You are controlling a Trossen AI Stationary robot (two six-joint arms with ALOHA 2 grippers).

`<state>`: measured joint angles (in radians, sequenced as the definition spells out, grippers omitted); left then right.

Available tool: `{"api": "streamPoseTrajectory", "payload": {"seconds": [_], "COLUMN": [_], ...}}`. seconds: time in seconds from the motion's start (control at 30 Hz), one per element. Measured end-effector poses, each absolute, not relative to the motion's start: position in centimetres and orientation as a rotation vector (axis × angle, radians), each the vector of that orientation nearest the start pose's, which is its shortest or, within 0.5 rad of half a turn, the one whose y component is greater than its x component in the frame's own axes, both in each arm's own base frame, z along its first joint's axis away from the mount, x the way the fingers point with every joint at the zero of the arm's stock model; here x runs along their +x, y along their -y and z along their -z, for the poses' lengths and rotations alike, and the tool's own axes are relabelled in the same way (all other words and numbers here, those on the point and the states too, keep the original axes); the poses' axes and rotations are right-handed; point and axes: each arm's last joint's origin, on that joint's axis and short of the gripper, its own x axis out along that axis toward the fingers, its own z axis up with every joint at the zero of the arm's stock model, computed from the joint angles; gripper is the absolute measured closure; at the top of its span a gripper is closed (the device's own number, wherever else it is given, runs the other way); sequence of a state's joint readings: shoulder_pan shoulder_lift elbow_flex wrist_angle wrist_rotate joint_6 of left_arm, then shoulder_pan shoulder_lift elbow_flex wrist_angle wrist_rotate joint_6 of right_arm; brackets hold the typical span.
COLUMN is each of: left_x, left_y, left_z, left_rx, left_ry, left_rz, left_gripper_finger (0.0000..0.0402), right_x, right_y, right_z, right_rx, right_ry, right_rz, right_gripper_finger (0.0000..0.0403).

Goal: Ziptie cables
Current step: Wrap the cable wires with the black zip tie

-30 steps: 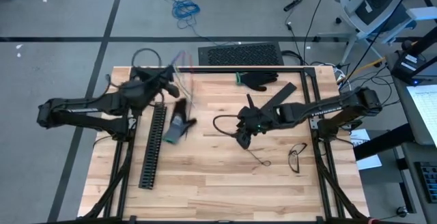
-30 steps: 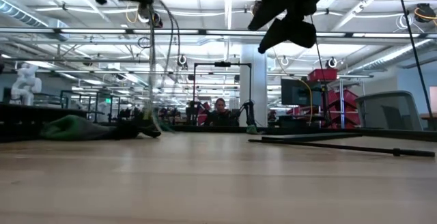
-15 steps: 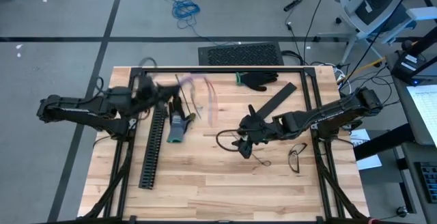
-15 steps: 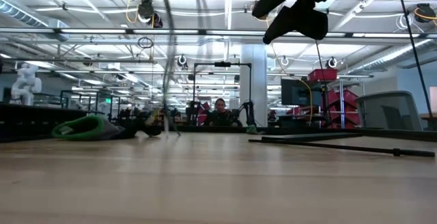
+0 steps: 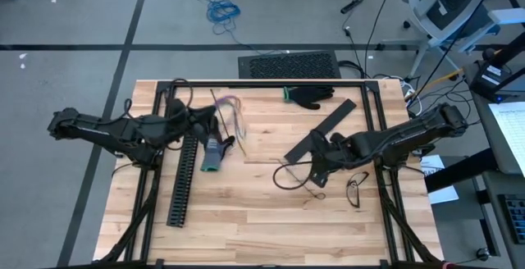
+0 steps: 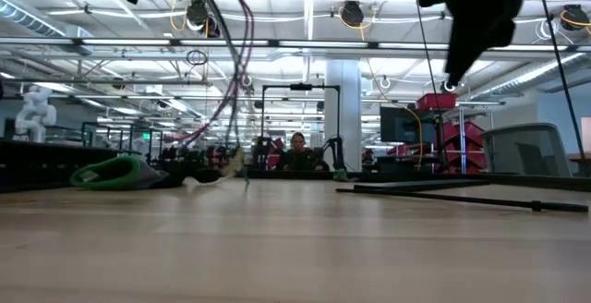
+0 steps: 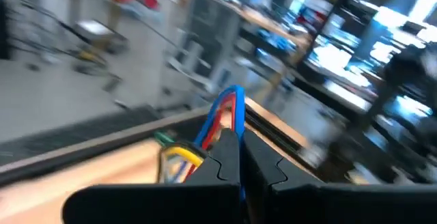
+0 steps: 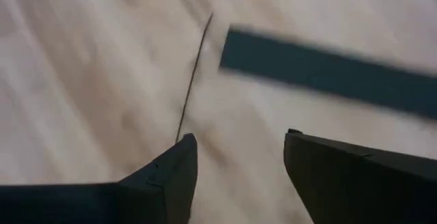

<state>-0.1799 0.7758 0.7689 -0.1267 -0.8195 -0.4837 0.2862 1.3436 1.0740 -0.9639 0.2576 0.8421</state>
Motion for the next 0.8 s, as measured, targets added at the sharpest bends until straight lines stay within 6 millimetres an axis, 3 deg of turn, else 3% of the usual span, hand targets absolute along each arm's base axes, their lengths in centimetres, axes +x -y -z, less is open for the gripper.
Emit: {"api": "streamPoseTrajectory", "payload": {"seconds": [0.2,0.6,0.8], "left_x": [15.9,15.9,15.9], "left_y": [0.5,0.4,0.4], "left_z": [-34.2,-34.2,-34.2], "left_rx": [-0.347,-0.280,-0.277], "left_ry": [0.101,0.080,0.078], "left_rz": [-0.769,-0.798,-0.800], "left_gripper_finger": [0.0401,0.0401,0.0401], "right_x": [23.6,24.0,24.3], "right_y": [-7.7,-14.0,-15.4], "right_z": [-25.9,-20.3,-17.4], "right_rx": [0.629,0.484,0.395], "right_ry": [-1.206,-1.406,-1.441], "right_rz": [0.373,0.411,0.495], "right_gripper_finger": [0.0220,0.0221,0.0221]}}
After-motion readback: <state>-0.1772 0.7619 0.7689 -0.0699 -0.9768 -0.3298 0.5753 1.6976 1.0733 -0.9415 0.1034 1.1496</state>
